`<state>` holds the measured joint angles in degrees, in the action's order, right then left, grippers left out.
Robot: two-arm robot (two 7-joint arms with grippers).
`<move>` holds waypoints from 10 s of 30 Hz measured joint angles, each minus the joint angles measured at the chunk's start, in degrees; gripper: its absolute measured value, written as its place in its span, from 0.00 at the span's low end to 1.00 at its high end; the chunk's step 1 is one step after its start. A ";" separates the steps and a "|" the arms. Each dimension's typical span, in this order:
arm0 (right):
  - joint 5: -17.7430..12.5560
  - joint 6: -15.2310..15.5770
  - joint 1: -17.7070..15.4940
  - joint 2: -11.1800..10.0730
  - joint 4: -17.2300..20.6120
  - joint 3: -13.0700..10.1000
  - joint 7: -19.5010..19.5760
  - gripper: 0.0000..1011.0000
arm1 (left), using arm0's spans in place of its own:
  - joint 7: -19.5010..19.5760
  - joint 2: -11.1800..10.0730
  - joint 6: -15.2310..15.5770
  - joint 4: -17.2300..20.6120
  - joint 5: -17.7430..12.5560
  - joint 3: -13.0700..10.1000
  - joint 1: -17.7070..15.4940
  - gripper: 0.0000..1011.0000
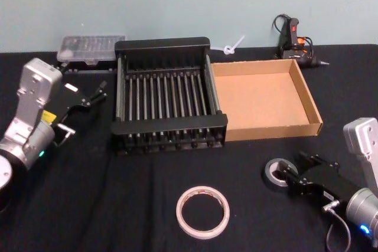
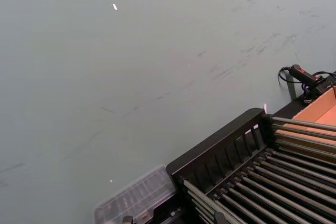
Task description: Pick up the white tape and place it into the black box , Pick up the silver tape and place it into the brown box.
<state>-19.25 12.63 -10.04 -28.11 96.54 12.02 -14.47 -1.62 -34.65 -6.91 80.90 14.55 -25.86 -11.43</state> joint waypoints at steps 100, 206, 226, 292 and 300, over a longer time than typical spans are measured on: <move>5.70 -4.61 35.69 9.95 -32.21 5.78 -7.06 0.15 | 0.00 0.00 0.00 0.00 0.00 0.00 0.00 0.99; -0.34 -12.54 14.09 -4.73 -8.81 10.94 -20.00 0.99 | 0.00 0.00 0.00 0.00 0.00 0.00 0.00 0.99; 1.52 -12.94 23.31 -2.16 -16.31 20.90 -26.57 0.99 | 0.00 0.00 0.00 0.00 0.00 0.00 0.00 0.99; 0.19 -15.37 26.61 -1.65 -21.44 27.11 -29.32 0.99 | 0.00 0.00 0.00 0.00 0.00 0.00 0.00 0.99; 0.14 -15.37 26.59 -1.64 -21.41 27.08 -29.35 0.99 | 0.00 0.00 0.00 0.00 0.00 0.00 0.00 0.99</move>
<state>-19.11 -2.74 16.55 -29.75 75.13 39.10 -43.82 -1.62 -34.65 -6.91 80.90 14.55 -25.86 -11.43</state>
